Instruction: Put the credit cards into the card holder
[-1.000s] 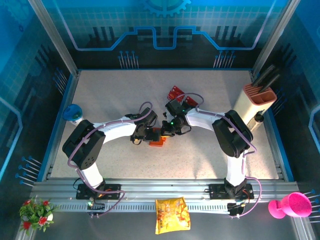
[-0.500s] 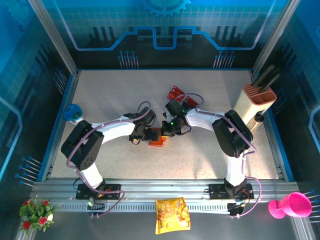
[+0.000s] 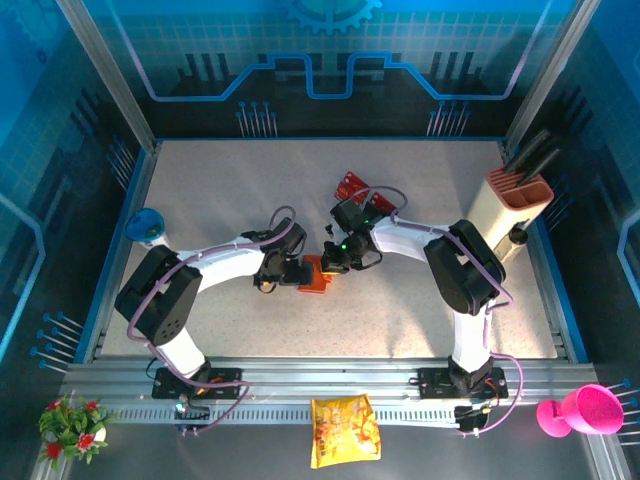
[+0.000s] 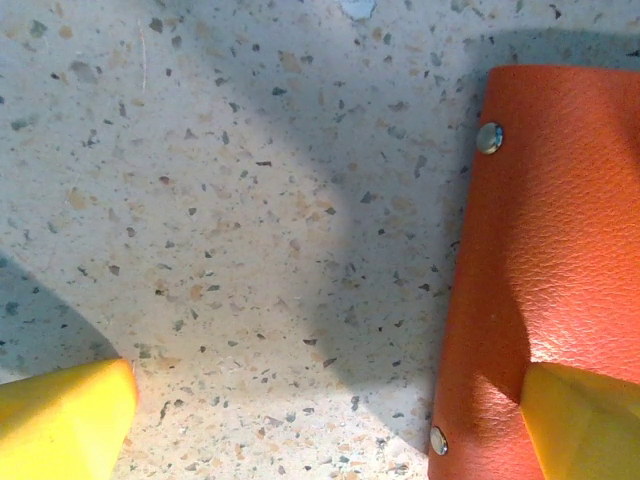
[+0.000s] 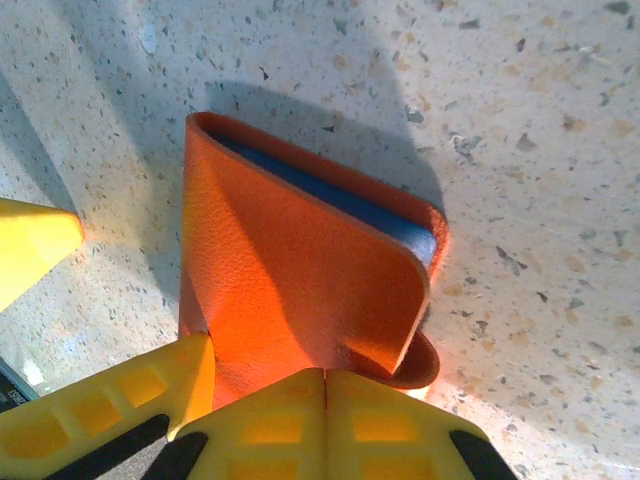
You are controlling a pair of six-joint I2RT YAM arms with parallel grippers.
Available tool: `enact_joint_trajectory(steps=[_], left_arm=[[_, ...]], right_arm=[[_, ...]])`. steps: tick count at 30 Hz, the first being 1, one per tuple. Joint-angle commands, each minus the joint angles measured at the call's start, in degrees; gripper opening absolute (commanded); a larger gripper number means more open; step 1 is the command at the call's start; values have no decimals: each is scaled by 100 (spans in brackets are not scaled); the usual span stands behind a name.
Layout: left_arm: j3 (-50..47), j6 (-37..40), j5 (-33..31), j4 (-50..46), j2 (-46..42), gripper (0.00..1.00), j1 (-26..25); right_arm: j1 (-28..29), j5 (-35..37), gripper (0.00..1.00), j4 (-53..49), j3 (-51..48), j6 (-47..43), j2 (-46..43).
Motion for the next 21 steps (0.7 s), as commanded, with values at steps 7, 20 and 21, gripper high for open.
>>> enact_joint_trajectory(steps=[7, 20, 21], left_arm=[[-446, 83, -46, -242, 260, 99, -20], [-504, 71, -50, -198, 225, 99, -33], [-504, 66, -50, -200, 225, 99, -36]], right_arm=[[42, 178, 0, -335, 393, -73, -133], [154, 135, 0, -354, 614, -91, 181], [164, 150, 0, -348, 599, -99, 216]])
